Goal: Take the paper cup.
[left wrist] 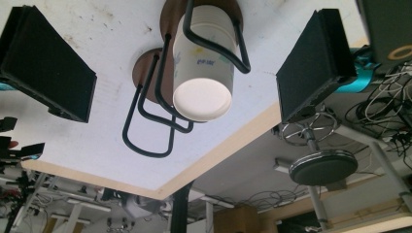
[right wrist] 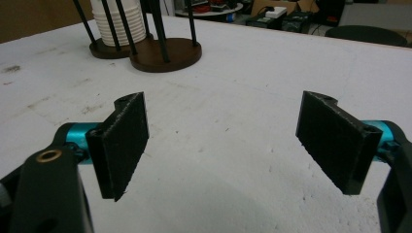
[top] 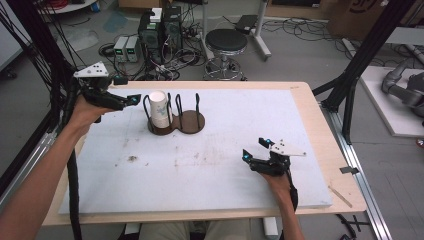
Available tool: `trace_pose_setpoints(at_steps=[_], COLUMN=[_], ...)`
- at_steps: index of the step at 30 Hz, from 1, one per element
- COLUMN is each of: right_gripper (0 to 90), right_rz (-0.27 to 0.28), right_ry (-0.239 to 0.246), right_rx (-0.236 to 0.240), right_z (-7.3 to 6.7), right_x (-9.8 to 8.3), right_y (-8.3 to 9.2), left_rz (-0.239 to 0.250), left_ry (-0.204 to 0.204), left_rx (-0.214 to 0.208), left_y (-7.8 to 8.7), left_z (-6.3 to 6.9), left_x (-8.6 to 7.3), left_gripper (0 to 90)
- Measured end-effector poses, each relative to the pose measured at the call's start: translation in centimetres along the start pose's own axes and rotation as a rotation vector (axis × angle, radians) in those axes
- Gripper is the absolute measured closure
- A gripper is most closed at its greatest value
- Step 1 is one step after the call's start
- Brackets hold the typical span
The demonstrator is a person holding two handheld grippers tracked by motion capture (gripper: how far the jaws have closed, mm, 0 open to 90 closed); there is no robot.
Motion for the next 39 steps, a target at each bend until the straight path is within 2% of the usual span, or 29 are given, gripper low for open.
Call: trace_pose_setpoints(at_steps=[2,5,7,11,12,18,25,26,27,30,32,34,37,39], right_gripper=[19.7,19.7,19.7,19.7,19.7,19.7,19.8,19.8,19.7,19.7,19.7,19.7,19.7,19.7], right_rz=[0.000,-0.002,0.000,-0.001,0.000,0.000,0.000,0.000,0.002,0.001,0.000,-0.001,-0.002,-0.001], right_ry=[0.001,-0.002,-0.001,-0.002,-0.001,0.000,0.007,0.007,0.007,0.006,0.010,0.010,0.010,0.010], right_rx=[-0.001,0.001,0.002,0.004,0.004,0.003,0.000,0.000,-0.002,-0.001,0.000,0.001,-0.001,-0.002], right_z=[0.0,0.0,0.0,0.0,0.0,0.0,0.0,0.0,0.0,0.0,0.0,-0.1,-0.1,-0.1], right_x=[0.0,0.0,0.0,0.0,0.0,0.0,0.0,0.0,0.0,0.0,0.0,0.0,0.0,0.0], right_y=[0.0,0.0,0.0,0.0,0.0,0.0,0.0,0.0,0.0,0.0,0.0,0.0,0.0,0.0], left_rz=[-0.009,-0.052,-0.059,-0.136,-0.138,-0.227,-0.335,-0.335,-0.370,-0.372,-0.454,-0.489,-0.491,-0.515], left_ry=[-0.003,-0.028,-0.038,-0.071,-0.081,-0.130,-0.187,-0.187,-0.198,-0.210,-0.226,-0.236,-0.240,-0.242], left_rx=[-0.003,-0.032,-0.054,-0.085,-0.090,-0.130,-0.152,-0.152,-0.151,-0.162,-0.176,-0.182,-0.194,-0.197], left_y=[-0.2,-0.8,-1.1,-1.9,-2.1,-3.7,-5.2,-5.2,-5.5,-5.8,-6.1,-6.4,-7.0,-7.3], left_z=[-0.1,-0.3,-0.2,-0.3,-0.3,-0.6,-1.1,-1.1,-1.2,-1.2,-1.3,-1.3,-1.1,-1.0], left_x=[0.2,0.6,0.9,0.8,0.9,1.0,0.6,0.6,0.6,0.6,-0.1,-0.3,-0.2,-0.6], left_gripper=[7.3,7.3,7.3,7.3,7.4,7.5,8.2,8.3,8.3,9.0,9.5,9.5,9.5,9.6])
Point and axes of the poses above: each handheld gripper's, and its own axes: y roughly backward along the jaws, x roughly out of its top, z roughly to its right, the point moved 10 cm from there along -y, roughly forward along the jaws, and after that the axes turned 4 degrees about z, right-handed, at the moved point
